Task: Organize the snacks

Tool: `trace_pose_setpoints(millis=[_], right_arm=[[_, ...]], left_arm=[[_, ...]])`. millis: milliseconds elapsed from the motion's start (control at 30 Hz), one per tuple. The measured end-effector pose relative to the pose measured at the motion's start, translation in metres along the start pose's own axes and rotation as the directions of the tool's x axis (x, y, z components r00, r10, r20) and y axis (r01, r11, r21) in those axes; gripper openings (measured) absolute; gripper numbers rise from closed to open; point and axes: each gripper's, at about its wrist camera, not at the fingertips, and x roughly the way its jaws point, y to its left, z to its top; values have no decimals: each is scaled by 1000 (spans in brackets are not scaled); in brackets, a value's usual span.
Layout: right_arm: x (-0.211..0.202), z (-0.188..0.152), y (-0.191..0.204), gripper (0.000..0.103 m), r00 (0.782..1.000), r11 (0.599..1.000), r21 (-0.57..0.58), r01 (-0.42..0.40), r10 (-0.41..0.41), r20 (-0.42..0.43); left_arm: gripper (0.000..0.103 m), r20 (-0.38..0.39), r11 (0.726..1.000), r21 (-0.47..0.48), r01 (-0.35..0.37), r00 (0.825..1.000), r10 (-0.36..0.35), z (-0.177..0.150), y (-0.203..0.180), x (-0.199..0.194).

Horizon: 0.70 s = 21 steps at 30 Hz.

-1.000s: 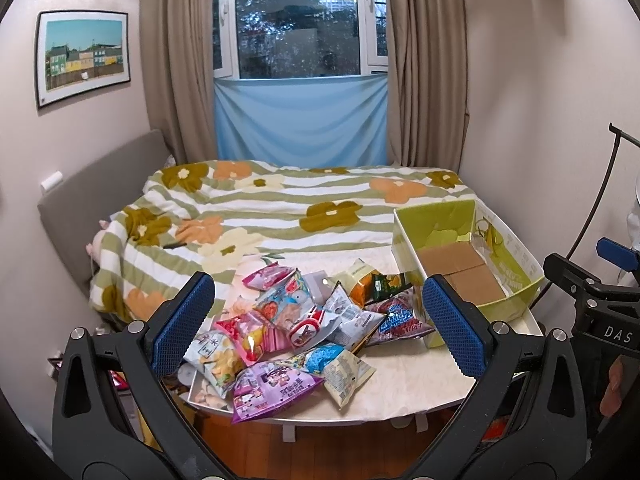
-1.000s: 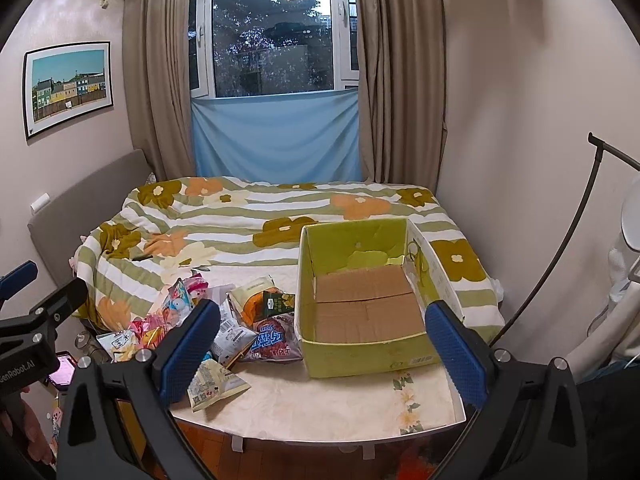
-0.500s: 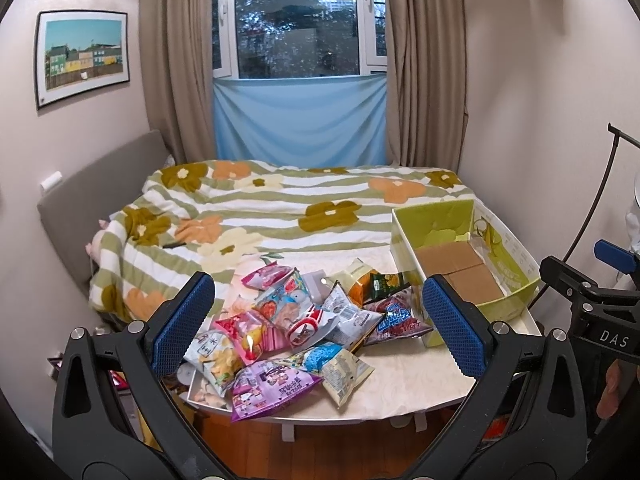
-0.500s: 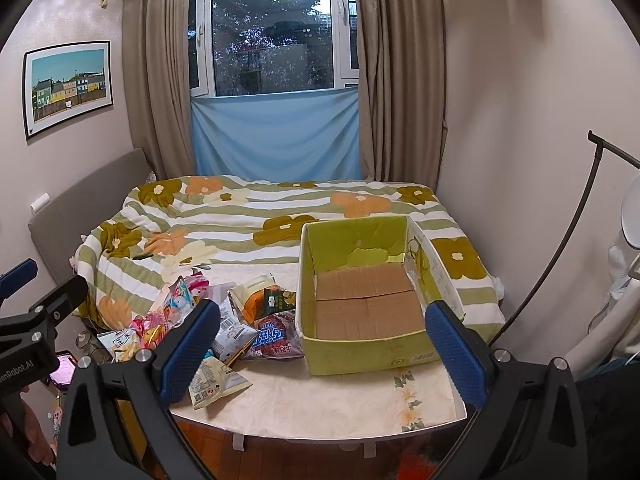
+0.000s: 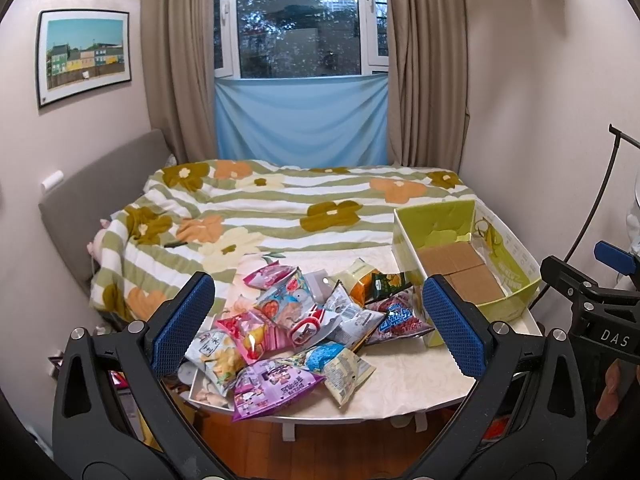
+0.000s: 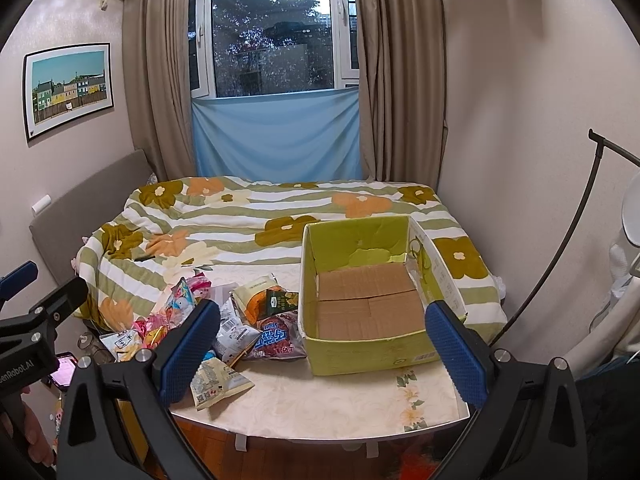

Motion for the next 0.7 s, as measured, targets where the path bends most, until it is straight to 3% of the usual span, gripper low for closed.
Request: trace_pose_setpoints(millis=[700], right_arm=[[-4,0,0,102,1000,1000,6,5,-5,-2]], left_arm=[[102,-1,1000,-1,2,1000,-2,-2,2,-1]])
